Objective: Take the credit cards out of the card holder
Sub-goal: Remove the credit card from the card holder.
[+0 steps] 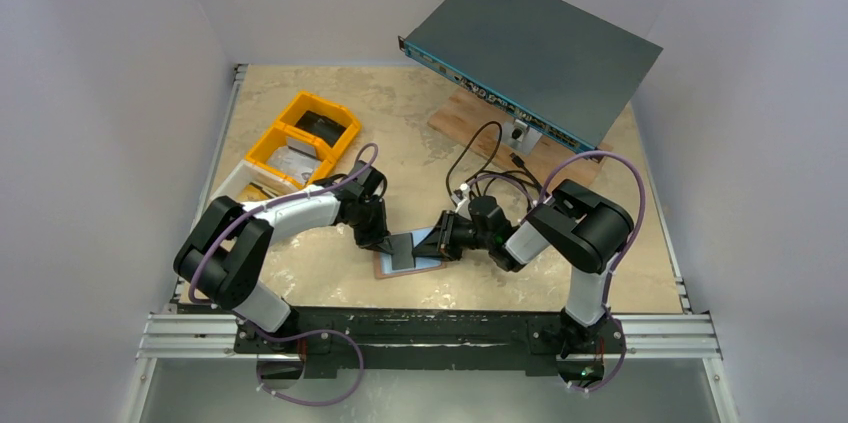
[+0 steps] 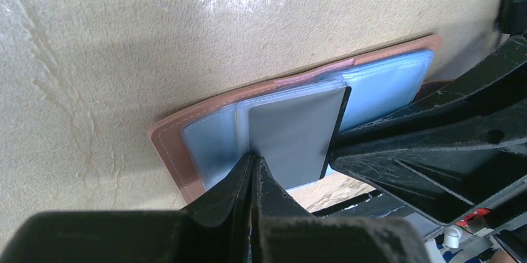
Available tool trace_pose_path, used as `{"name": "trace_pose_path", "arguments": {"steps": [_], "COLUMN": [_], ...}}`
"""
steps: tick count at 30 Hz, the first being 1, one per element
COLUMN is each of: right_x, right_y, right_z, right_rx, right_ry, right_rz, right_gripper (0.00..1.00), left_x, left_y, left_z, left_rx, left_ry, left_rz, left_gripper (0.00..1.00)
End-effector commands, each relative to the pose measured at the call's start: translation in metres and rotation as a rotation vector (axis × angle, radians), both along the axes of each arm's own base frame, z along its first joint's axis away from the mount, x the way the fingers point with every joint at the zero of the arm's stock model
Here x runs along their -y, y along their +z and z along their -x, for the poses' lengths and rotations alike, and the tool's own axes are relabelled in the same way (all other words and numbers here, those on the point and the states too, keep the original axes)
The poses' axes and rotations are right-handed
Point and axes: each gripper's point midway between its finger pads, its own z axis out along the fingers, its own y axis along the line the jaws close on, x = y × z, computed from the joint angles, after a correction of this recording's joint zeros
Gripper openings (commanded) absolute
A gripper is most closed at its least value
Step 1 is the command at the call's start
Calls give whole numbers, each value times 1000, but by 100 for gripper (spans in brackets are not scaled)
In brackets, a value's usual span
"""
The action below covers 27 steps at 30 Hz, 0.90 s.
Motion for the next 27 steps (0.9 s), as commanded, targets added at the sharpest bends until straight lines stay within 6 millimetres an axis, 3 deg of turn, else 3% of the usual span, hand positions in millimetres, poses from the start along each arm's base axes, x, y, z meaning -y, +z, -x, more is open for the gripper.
{"name": "trace_pose_path", "arguments": {"steps": [1, 8, 27], "right_x": [-2, -4, 12], "right_y": [-1, 0, 3], "right_z": [-2, -5, -8], "right_rx": [16, 21, 65], "right_ry": [4, 0, -62], "right_rz": [2, -4, 63], "right_gripper": [17, 0, 0], "left_x": [-19, -16, -28], "left_y": [-22, -23, -9], "left_z": [6, 6, 3], "left_rx": [2, -6, 35], "left_ry": [-5, -7, -10], "left_rz": [-109, -94, -149], "left_gripper": [0, 0, 0]}}
